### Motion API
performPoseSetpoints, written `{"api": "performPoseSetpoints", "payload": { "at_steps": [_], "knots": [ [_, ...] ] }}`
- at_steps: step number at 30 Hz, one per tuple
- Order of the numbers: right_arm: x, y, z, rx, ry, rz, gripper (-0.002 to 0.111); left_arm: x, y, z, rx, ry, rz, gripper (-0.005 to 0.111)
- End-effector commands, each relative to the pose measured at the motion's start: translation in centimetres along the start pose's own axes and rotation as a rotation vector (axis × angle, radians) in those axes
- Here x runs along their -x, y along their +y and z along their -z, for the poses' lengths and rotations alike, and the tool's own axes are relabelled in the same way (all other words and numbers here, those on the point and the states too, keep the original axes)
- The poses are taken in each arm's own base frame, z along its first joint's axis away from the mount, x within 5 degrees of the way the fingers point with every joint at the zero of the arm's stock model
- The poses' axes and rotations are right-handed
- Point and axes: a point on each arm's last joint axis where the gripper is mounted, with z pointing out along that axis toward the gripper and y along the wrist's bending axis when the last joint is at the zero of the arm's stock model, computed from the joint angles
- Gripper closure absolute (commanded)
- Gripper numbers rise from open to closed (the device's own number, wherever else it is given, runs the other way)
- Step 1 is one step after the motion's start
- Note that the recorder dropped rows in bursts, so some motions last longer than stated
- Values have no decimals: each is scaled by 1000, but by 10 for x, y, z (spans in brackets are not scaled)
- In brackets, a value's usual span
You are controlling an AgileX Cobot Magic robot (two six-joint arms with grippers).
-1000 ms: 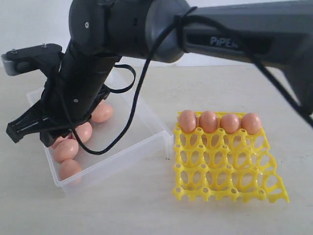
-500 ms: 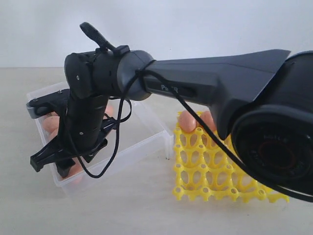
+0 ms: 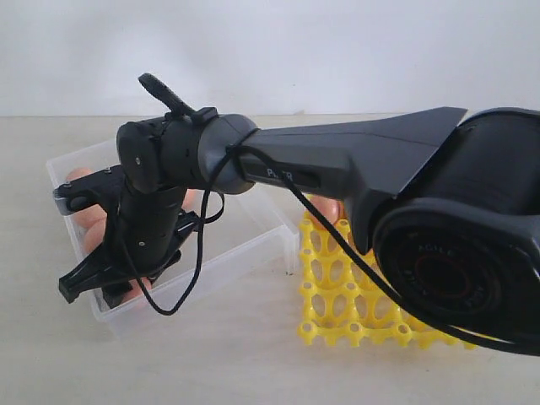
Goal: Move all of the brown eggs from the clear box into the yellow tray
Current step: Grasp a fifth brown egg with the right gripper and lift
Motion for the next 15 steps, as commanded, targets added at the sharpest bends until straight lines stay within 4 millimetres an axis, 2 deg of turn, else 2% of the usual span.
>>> {"api": "performPoseSetpoints", "payload": {
  "at_steps": [1,5,8,15],
  "knots": [
    [3,-1,3,-13,-23,3,108,0,0,0,2,-4,1,103],
    [4,0,6,-12,-27,4,108,0,0,0,2,-4,1,103],
    [8,2,18,-17,-58,2,108,0,0,0,2,-4,1,103],
    [27,14,74,-13,-225,-67,108,0,0,0,2,-4,1,103]
  ]
}}
